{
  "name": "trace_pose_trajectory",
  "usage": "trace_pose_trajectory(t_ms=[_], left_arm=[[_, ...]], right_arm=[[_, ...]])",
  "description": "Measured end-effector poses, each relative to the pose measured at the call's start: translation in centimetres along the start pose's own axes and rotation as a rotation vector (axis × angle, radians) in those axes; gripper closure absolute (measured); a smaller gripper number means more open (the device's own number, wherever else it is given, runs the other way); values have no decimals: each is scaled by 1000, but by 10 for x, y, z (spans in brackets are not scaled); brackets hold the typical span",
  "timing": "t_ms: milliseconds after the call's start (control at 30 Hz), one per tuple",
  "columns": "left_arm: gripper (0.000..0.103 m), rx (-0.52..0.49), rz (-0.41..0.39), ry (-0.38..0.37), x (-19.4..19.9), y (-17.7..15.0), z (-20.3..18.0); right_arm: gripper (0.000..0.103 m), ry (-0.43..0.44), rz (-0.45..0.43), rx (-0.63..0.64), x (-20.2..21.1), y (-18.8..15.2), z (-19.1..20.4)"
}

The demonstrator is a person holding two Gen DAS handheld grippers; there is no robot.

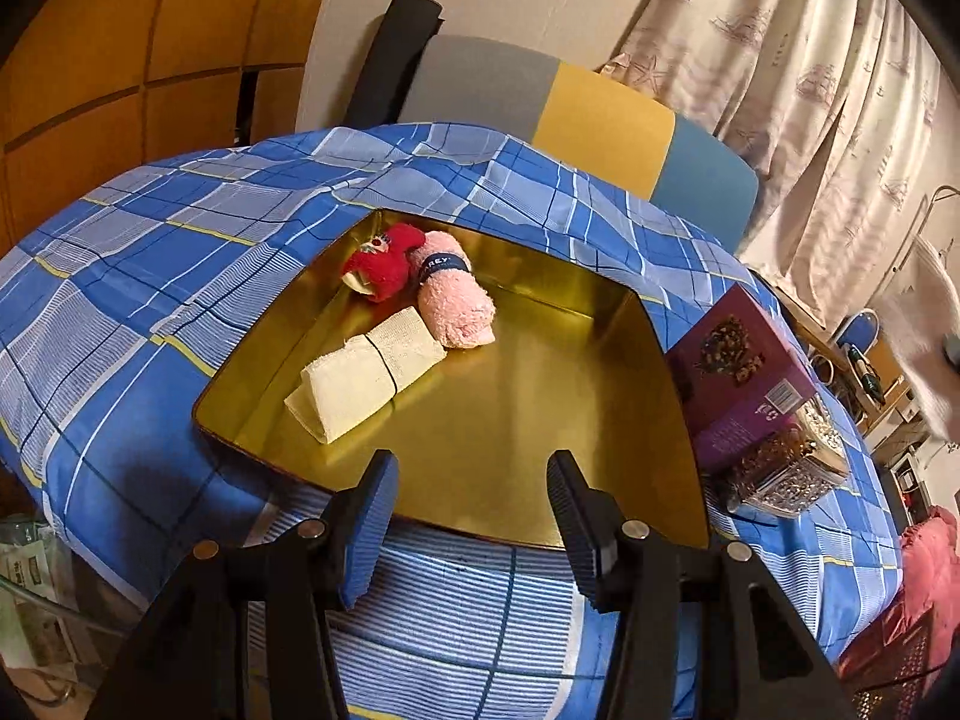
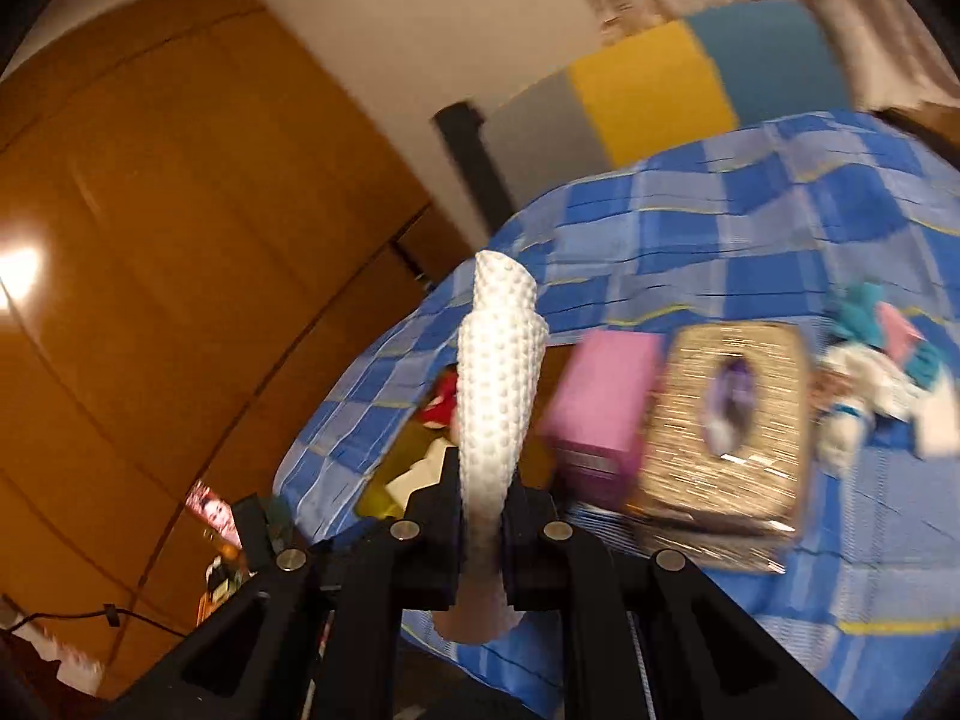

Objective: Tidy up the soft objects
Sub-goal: 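Lower the white mesh cloth into the gold tray and open the right tool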

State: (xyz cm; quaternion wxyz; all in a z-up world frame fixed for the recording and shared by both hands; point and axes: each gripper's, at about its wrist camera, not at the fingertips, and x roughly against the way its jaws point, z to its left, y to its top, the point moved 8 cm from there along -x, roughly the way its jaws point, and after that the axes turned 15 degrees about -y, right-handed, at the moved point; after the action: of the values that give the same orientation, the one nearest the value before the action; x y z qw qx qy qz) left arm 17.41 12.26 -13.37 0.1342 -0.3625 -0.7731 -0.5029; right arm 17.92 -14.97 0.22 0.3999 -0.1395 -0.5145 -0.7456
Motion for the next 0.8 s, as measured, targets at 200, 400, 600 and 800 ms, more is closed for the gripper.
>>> trace_pose_trajectory(t_ms=[200, 400, 600, 800], left_arm=[[51, 42, -20, -5, 10, -3, 6], [51, 76, -40, 13, 16, -2, 21], [51, 105, -58, 14, 19, 0, 30], [51, 136, -53, -2, 18, -1, 34]], right_arm=[[93, 28, 76, 81, -77, 6, 57], [93, -51, 128, 160, -152, 11, 86], [93, -179, 150, 212, -216, 18, 86], [90, -310, 173, 245, -268, 19, 78]])
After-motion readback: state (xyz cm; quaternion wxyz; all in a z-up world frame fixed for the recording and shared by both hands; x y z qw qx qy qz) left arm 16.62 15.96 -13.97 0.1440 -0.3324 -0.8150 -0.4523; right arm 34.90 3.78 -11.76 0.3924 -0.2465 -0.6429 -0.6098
